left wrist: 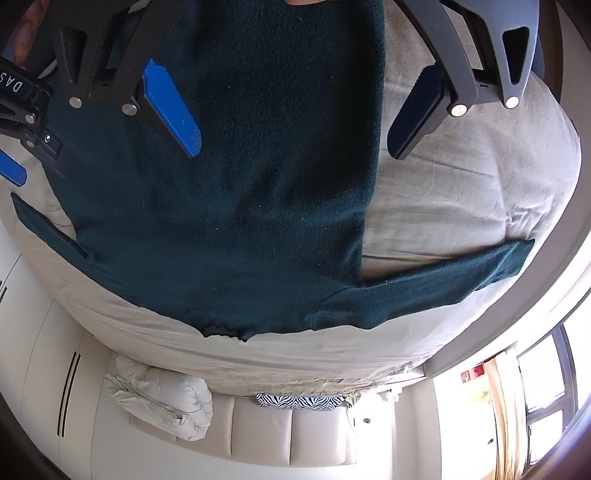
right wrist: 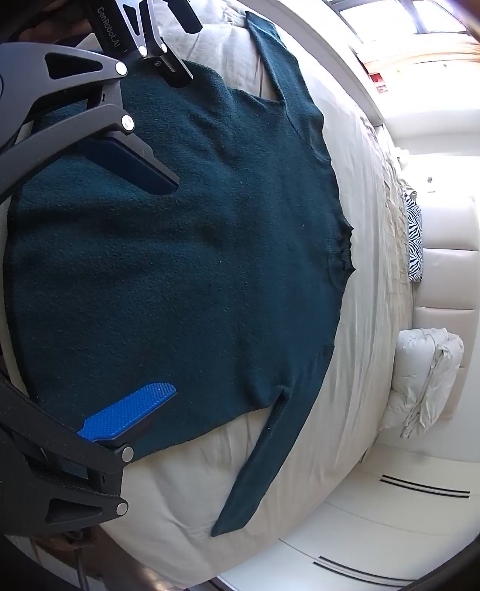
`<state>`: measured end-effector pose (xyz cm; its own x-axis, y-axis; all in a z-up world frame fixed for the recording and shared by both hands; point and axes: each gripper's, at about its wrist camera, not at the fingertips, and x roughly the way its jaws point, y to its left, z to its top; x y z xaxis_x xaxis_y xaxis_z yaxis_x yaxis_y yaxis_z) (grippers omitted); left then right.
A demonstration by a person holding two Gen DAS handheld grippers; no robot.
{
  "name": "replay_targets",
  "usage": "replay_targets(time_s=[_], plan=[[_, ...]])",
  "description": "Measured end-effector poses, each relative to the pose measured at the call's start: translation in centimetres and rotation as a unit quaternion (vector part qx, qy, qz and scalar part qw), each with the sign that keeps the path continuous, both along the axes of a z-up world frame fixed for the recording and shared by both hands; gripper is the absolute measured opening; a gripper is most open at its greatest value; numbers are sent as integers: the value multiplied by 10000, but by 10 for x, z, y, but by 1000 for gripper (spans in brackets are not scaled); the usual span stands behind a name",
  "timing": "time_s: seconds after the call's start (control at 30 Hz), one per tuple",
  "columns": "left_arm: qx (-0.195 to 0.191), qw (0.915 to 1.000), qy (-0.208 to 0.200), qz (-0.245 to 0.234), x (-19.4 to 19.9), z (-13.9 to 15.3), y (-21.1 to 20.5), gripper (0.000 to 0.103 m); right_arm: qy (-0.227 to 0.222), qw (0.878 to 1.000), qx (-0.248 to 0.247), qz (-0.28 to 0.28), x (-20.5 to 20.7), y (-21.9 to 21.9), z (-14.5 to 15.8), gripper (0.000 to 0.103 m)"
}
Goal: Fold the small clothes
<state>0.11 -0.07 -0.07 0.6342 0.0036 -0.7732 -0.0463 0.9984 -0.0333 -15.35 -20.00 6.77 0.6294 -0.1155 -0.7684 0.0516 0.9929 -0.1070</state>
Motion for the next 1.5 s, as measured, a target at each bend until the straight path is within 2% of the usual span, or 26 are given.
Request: replay_targets(time_s=[1.5], plan=[[-5,10000,36,9,-5,-9,-3,103,58,10000,24,11,1,-2,-3,103]])
